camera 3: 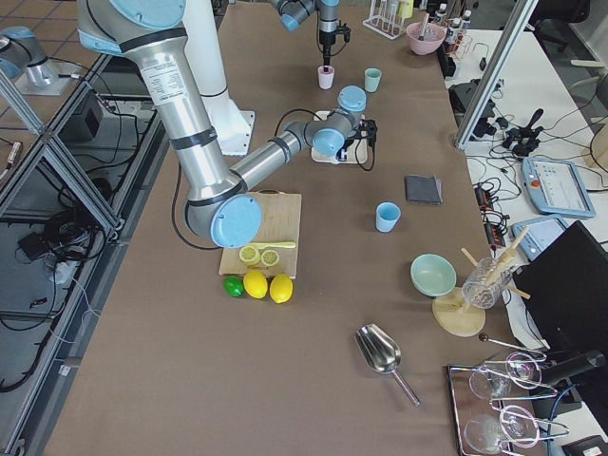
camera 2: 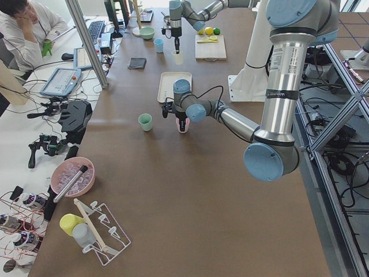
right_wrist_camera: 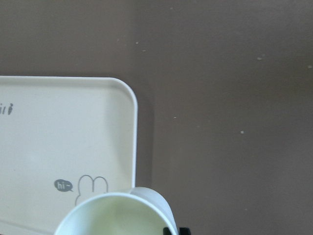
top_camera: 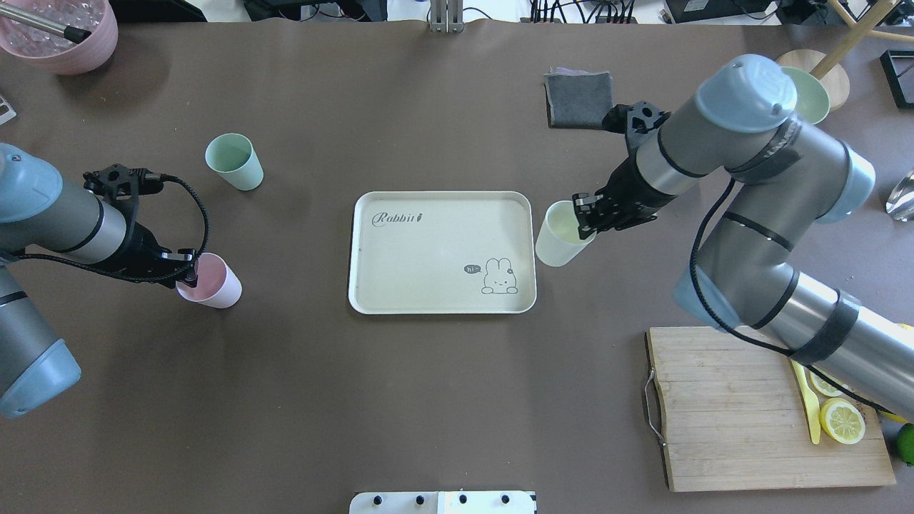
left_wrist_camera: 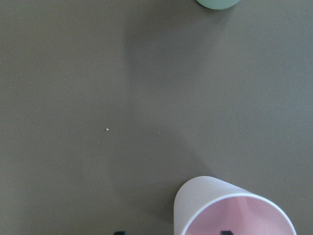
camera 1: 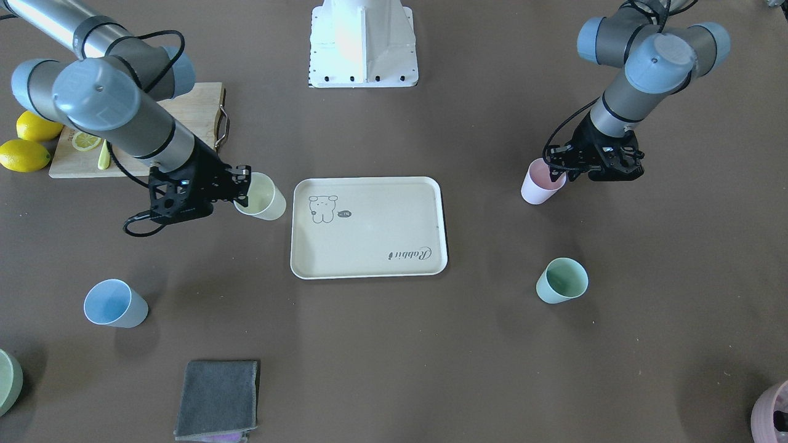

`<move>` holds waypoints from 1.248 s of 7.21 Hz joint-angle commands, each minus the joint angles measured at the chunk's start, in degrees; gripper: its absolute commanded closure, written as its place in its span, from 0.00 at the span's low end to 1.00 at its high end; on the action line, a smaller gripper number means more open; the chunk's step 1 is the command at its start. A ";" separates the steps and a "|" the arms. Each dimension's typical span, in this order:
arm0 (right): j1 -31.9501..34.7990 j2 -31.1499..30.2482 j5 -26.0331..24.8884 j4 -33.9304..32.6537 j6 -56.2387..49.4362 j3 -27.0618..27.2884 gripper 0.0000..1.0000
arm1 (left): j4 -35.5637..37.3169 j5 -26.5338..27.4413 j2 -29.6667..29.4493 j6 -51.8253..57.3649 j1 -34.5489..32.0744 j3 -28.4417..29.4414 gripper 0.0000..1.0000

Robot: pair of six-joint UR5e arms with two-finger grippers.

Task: Place all cups on tray

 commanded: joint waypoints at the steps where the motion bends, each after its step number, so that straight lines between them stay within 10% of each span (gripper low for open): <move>1: -5.40 1.96 -6.23 -0.03 5.03 -0.08 1.00 | 0.57 -1.55 -2.03 -0.33 0.09 -0.55 1.00; 4: -8.40 3.19 -10.47 0.05 7.06 -0.34 1.00 | 15.76 -2.01 -18.71 -3.73 1.48 0.83 1.00; 5: -8.40 3.02 -10.48 -0.03 6.98 -0.34 0.37 | 15.78 -0.01 -22.32 -6.28 4.37 3.98 1.00; 6: -8.31 3.02 -10.39 -0.03 6.98 -0.26 0.00 | 15.78 3.67 -25.92 -8.74 7.09 6.97 1.00; 9: 5.69 1.27 2.22 -3.87 -3.24 -0.43 0.00 | 15.34 4.84 -30.77 -13.42 9.41 12.07 1.00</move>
